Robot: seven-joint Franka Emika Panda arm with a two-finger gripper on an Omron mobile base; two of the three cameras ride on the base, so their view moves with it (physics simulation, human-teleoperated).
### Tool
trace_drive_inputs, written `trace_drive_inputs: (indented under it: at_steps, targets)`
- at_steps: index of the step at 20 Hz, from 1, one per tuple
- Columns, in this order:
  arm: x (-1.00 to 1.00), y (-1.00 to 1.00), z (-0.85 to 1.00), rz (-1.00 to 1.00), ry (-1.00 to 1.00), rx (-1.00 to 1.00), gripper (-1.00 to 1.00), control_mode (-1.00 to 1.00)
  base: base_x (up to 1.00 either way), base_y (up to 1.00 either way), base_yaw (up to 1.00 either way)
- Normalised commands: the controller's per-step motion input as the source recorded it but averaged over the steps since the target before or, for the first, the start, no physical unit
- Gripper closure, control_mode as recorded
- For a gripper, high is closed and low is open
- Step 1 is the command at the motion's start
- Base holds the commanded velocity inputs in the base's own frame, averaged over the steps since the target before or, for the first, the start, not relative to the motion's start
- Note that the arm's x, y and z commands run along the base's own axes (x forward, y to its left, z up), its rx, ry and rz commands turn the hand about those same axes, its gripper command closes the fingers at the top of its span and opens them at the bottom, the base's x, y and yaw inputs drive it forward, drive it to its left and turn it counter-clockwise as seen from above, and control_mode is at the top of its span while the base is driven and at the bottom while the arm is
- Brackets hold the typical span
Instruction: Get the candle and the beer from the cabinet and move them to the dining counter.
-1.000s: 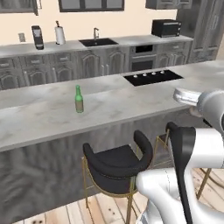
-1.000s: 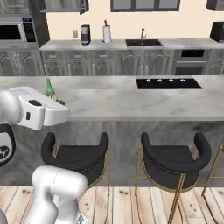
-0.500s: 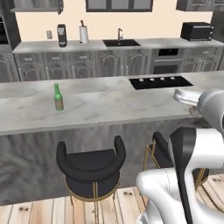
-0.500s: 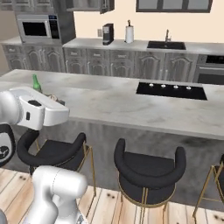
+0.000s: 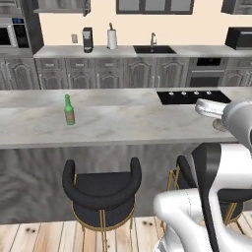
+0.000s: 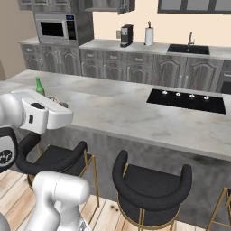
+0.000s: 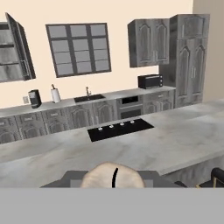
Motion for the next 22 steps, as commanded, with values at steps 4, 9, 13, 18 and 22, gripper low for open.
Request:
trace_drive_inputs:
  at_steps: [4,9,13,18,22]
  targets:
    - [0.0,0.0,0.0,0.0,0.0,0.0,1.0,1.0,0.36,-0.06,0.05]
    - [0.06,0.0,-0.03,0.0,0.0,0.0,1.0,-1.0,0.07,0.0,0.0]
    - [0.8,-0.07,-0.25,0.1,0.01,0.0,1.0,-1.0,0.0,0.0,0.0]
    - [0.99,-0.09,-0.34,0.26,0.0,0.01,1.0,-1.0,0.0,0.0,0.0]
    - [0.86,-0.12,-0.36,0.46,-0.01,0.02,1.0,-1.0,0.0,0.0,0.0]
